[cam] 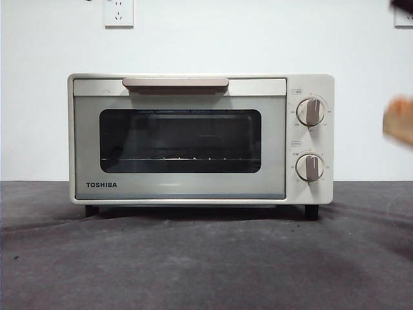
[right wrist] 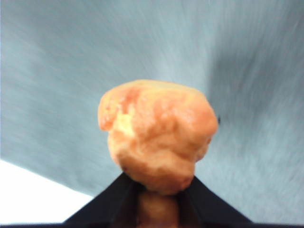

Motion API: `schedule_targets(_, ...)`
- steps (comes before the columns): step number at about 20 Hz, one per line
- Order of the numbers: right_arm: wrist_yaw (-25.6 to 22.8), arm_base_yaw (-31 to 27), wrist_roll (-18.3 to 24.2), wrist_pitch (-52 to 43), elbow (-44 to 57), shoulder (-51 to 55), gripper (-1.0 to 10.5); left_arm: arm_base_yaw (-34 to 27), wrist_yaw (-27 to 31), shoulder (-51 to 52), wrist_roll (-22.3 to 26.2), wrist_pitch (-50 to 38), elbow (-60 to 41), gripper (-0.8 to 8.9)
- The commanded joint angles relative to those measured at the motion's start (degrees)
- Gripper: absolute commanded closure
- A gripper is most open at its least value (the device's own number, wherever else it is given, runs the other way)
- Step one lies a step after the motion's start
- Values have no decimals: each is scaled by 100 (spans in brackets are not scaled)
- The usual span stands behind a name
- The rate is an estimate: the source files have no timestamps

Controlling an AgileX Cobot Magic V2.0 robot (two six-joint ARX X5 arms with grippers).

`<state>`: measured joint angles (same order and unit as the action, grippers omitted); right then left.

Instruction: The left arm flap open the oven, the right arm pick bread and place it into oven, the left arm flap close the oven

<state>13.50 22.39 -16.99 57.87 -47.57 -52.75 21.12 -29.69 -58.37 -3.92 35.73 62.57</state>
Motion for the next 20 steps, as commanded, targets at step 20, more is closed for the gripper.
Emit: schedule_targets(20, 61, 31, -540, -122, -503, 2411, 875, 533, 787, -2782, 1075, -1025, 1036, 798)
